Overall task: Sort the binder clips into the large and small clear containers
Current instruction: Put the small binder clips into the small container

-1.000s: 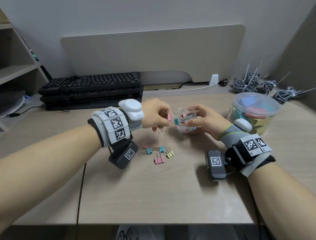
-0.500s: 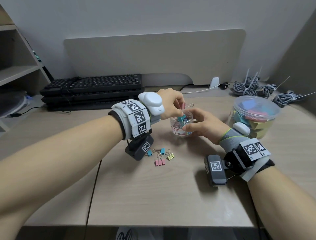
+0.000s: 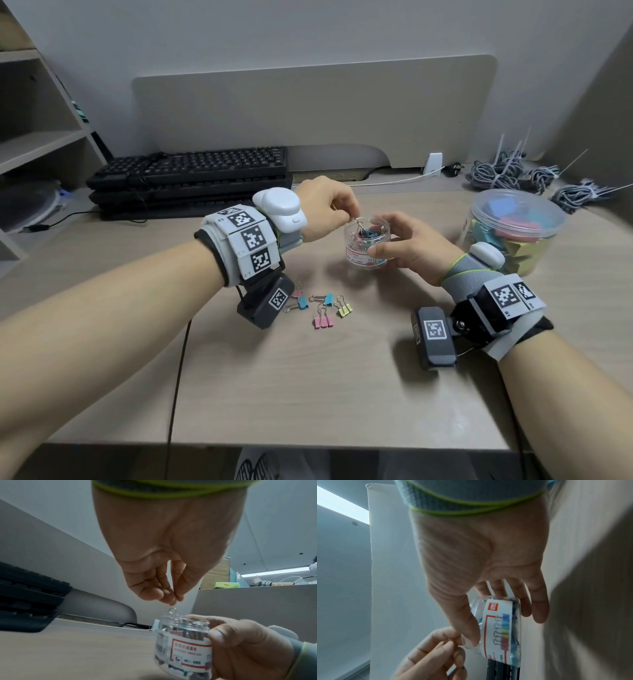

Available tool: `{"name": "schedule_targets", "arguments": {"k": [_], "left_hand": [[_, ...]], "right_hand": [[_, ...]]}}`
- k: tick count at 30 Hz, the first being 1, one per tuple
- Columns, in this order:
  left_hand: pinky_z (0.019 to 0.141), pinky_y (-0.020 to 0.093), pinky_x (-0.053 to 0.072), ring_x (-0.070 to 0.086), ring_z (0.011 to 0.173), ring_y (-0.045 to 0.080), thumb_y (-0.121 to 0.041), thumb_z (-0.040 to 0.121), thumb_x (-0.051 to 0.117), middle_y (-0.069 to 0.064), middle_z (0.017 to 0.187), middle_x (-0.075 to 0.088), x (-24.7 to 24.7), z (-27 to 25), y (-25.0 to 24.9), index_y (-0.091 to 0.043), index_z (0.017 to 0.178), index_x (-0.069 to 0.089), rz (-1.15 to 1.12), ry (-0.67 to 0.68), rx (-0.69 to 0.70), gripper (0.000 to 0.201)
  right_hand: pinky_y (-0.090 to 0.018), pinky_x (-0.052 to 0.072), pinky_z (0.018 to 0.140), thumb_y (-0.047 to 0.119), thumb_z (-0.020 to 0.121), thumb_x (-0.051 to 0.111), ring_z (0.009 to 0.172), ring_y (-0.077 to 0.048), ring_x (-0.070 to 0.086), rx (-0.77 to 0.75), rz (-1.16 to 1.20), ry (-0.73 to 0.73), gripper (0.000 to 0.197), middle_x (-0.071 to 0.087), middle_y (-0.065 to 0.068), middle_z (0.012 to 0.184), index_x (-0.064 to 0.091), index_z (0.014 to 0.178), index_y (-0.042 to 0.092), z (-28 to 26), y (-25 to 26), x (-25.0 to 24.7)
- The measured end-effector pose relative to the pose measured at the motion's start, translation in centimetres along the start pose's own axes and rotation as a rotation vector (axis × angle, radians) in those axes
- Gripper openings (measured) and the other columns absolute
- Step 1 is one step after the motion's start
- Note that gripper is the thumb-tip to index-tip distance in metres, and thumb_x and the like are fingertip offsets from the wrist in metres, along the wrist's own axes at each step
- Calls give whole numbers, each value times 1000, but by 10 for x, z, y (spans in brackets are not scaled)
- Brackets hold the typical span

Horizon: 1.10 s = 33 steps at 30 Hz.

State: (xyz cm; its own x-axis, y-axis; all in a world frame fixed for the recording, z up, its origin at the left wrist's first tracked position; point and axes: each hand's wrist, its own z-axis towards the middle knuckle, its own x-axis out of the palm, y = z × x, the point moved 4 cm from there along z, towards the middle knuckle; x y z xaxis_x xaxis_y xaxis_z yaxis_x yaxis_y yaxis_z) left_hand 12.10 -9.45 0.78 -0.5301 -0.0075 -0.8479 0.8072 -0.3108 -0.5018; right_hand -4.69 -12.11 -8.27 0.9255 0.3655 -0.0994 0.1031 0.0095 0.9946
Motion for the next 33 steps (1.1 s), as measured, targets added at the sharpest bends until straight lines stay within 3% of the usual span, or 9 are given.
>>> {"name": "schedule_targets", "arguments": {"k": [3,5,9,14,17,20,23,28,33], "left_hand": [[70,20,41,55,62,-2,-14,84,65,-17,68,60,-2,-9,20,-24,84,69,41,-3,-54,11],[72,22,42,57,66,1,-25,84,71,-14,77,63,5,-18,35,-22,89,68,125,97,-107,7],[83,30,51,63,88,16,-58,78,70,-9,94,63,34,-43,56,-23,109,64,226,375,-236,47],[89,37,52,61,97,21,-72,67,68,-5,103,62,51,-60,52,-25,114,60,321,454,-203,67],[92,37,50,58,102,20,-63,68,74,-5,110,58,52,-66,48,-27,118,57,343,494,-145,64],[86,33,49,57,98,20,-39,72,80,-4,102,55,57,-68,49,-23,112,61,332,458,-77,47],[80,28,46,51,89,15,-22,75,76,-6,96,54,60,-66,50,-20,110,65,288,406,-53,37],[71,32,51,56,69,15,-13,75,71,-14,67,57,61,-62,48,-22,94,66,212,397,-81,22],[54,28,56,61,47,9,-2,78,69,-3,72,68,59,-63,54,-16,87,64,3,354,-158,17]], "right_hand": [[-33,40,67,24,52,82,89,-17,60,10,-13,2,75,66,2,118,58,122,28,0,-1,1],[-36,40,72,31,46,83,93,-19,61,14,-13,10,79,65,-1,123,58,121,33,0,-1,1],[-36,43,75,33,44,83,98,-22,62,22,-25,23,73,64,-9,125,62,114,32,0,-1,4],[-40,41,76,29,47,84,94,-22,62,17,-36,24,64,64,-11,124,64,108,33,-2,-1,6],[-40,40,76,22,54,82,91,-22,62,8,-40,28,55,63,-12,125,64,105,33,-3,0,7],[-39,41,76,18,57,80,90,-22,62,7,-34,24,51,64,-12,123,64,104,32,-3,0,7],[-28,44,63,10,64,81,83,-18,62,-1,-54,35,49,64,-8,115,62,106,29,-3,0,7],[-25,46,61,-5,78,71,79,-14,63,8,-43,36,43,64,-3,108,60,104,26,-4,0,7],[-16,50,56,-7,79,70,80,-14,65,20,-43,29,48,64,-7,109,57,116,19,-5,1,8]]}}
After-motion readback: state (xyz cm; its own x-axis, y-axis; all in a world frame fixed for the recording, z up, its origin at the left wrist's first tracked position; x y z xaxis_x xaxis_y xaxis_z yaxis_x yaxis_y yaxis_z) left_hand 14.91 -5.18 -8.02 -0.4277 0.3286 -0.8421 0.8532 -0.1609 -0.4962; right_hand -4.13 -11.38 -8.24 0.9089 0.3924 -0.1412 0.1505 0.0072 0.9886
